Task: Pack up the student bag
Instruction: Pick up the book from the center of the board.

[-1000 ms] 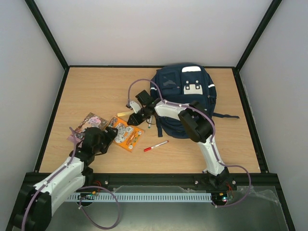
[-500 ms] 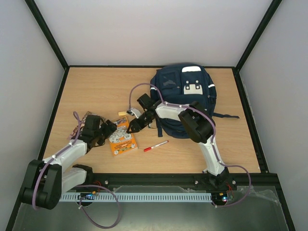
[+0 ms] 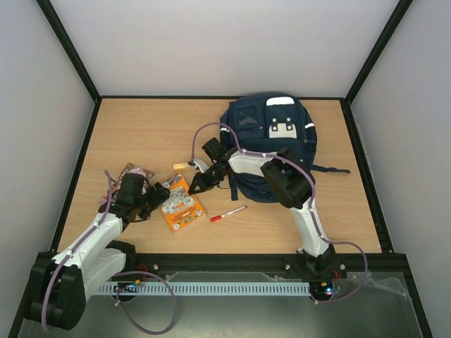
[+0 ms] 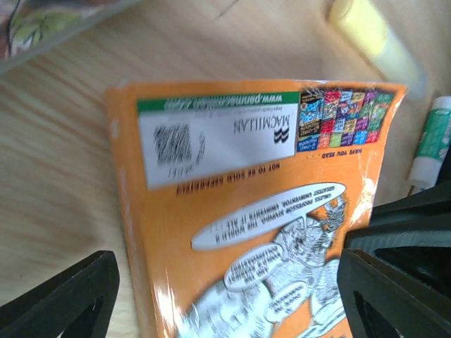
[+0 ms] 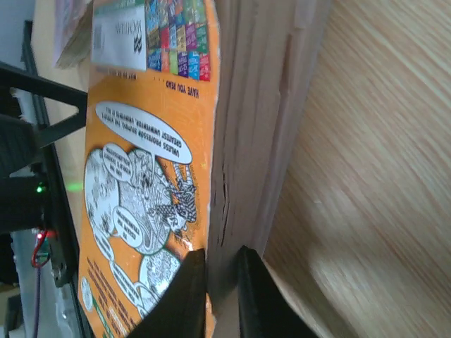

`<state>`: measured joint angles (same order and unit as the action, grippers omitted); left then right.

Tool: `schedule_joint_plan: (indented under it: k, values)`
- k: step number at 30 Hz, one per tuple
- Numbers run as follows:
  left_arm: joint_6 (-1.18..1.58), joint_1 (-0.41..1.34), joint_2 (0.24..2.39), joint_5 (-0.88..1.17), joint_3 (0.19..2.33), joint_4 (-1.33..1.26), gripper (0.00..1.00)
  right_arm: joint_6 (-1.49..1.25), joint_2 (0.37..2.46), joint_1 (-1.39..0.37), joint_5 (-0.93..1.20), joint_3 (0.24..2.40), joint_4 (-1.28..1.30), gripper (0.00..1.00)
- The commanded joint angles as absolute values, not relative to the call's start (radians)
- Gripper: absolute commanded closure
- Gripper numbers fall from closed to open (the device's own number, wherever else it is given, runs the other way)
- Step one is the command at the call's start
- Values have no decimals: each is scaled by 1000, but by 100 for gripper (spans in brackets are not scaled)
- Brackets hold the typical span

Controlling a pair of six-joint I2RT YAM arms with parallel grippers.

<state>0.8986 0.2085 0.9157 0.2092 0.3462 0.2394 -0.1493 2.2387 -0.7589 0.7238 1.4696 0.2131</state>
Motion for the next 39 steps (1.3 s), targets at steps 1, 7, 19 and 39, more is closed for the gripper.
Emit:
schedule_joint_plan:
  k: [1, 7, 19, 39]
  values:
    - [872, 210, 910, 254, 310, 339, 13, -203, 2431, -764, 497, 1336, 473, 96]
    - [926, 211, 899, 307, 234, 275, 16, -236, 2481, -713, 457, 1291, 437, 99]
    - [1047, 221, 772, 409, 121, 70, 18, -220, 2510, -695, 492, 1301, 433, 99]
    - [1206, 229, 708, 433, 126, -110, 35, -188, 2496, -713, 509, 1313, 434, 99]
